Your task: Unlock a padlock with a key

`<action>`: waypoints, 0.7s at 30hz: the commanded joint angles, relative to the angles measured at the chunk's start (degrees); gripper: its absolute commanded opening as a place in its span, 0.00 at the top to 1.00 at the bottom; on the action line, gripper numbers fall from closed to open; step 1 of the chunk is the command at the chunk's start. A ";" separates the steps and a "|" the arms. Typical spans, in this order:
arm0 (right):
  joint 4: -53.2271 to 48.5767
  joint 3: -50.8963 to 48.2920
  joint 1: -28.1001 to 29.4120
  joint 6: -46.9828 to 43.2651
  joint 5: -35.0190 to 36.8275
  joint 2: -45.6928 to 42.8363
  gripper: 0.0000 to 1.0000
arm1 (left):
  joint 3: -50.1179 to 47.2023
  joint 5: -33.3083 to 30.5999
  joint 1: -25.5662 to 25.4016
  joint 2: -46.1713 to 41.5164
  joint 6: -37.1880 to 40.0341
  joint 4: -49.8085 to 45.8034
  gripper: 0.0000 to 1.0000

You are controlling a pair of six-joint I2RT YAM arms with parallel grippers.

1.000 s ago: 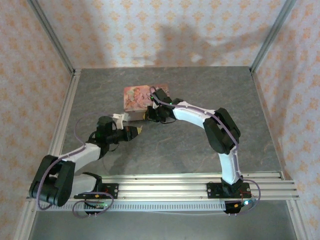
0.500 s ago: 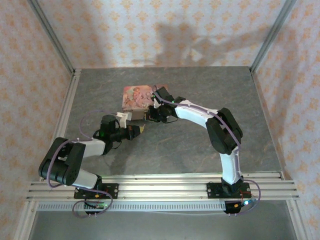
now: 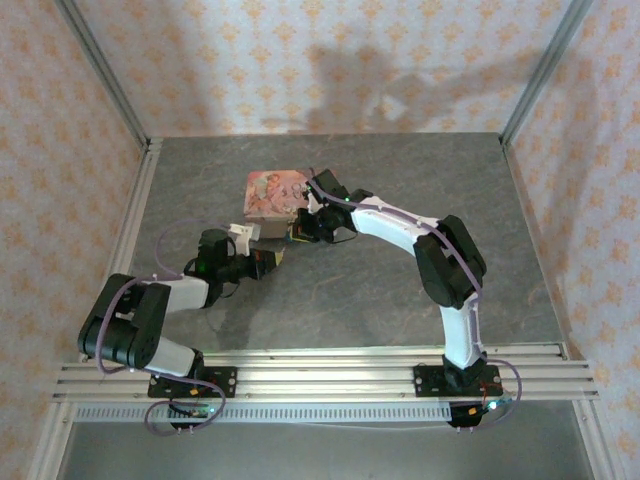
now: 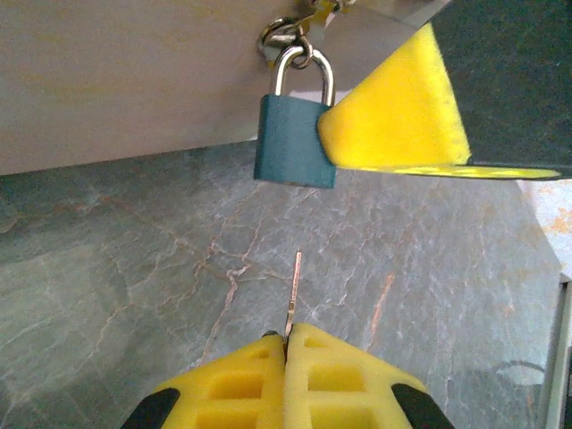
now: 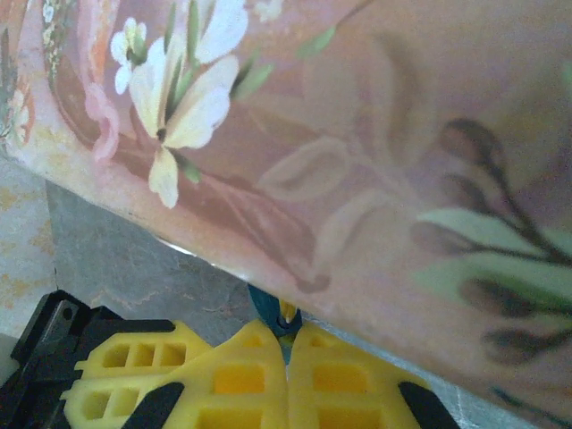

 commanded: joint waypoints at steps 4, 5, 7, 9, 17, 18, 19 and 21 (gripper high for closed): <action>2.68 -2.49 -0.02 -0.41 7.75 -1.95 1.00 | 0.98 -6.94 0.39 -7.43 4.35 -12.05 1.00; 2.85 -3.08 0.15 -0.41 9.23 -1.95 0.98 | 0.26 -7.56 0.40 -8.67 3.94 -12.30 1.00; 3.07 -3.77 0.72 -0.53 11.99 -1.95 0.92 | -0.91 -8.47 0.42 -11.07 3.63 -13.02 1.00; 3.21 -4.14 1.40 -0.51 14.96 -2.04 0.82 | -1.75 -9.08 0.38 -13.27 3.63 -14.04 1.00; 3.70 -4.50 5.49 -1.32 27.16 -2.92 0.53 | -3.14 -10.72 0.43 -19.08 4.53 -16.53 1.00; 3.68 -4.25 5.96 -1.54 28.22 -2.83 0.52 | -3.32 -10.65 0.38 -19.17 4.55 -16.35 1.00; 3.48 -3.86 6.36 -1.85 29.45 -2.63 0.51 | -3.50 -10.49 0.43 -19.20 4.52 -16.12 1.00; 2.71 -3.06 6.98 -2.13 31.79 -1.84 0.50 | -3.72 -10.37 0.44 -19.18 4.49 -15.86 1.00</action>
